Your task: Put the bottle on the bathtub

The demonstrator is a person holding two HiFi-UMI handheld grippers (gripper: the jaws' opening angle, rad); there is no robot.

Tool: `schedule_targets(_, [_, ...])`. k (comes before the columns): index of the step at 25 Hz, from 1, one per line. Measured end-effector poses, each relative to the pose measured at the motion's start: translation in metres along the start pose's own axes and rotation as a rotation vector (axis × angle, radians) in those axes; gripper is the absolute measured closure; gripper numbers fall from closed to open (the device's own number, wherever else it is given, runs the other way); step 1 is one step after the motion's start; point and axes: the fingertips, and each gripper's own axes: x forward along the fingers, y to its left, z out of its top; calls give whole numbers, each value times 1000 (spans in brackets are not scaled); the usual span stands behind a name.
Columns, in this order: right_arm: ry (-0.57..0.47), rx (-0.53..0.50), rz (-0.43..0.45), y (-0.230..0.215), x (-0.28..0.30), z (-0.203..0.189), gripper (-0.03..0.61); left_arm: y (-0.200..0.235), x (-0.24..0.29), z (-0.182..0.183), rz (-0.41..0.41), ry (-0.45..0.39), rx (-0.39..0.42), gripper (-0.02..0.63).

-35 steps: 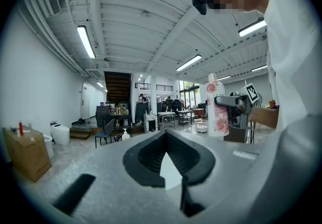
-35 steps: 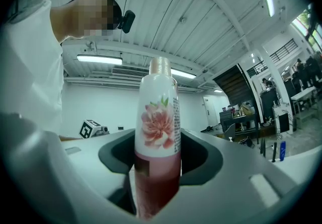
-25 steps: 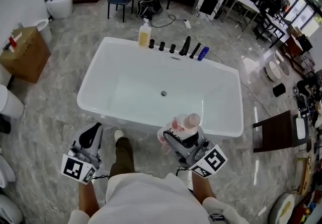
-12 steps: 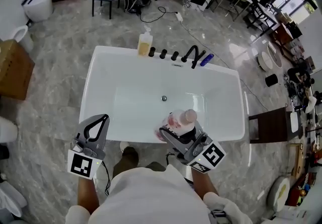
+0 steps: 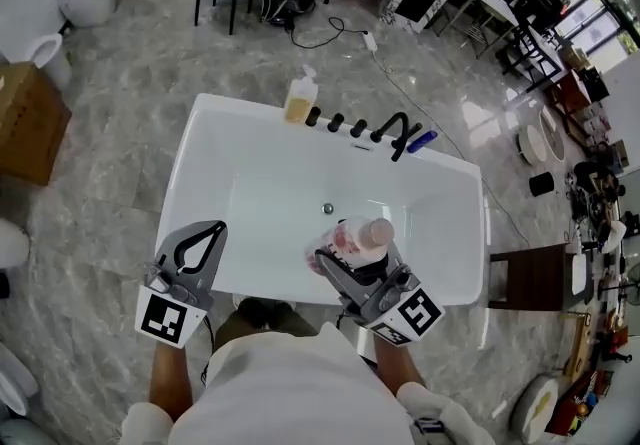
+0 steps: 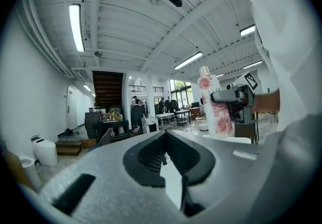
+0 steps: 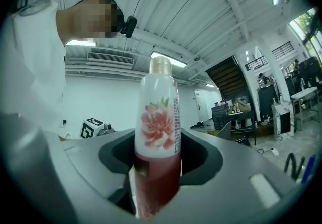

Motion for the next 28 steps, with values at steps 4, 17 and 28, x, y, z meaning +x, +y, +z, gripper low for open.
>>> schedule_targets(4, [3, -3, 44, -14, 3, 2, 339, -3, 6, -1, 40, 26, -20, 609])
schedule_targets(17, [36, -76, 129, -94, 79, -30, 339, 9, 59, -58, 67, 101, -124, 609])
schedule_targets(28, [29, -52, 38, -195, 189, -144, 339, 86, 137, -167, -47, 155, -95, 609])
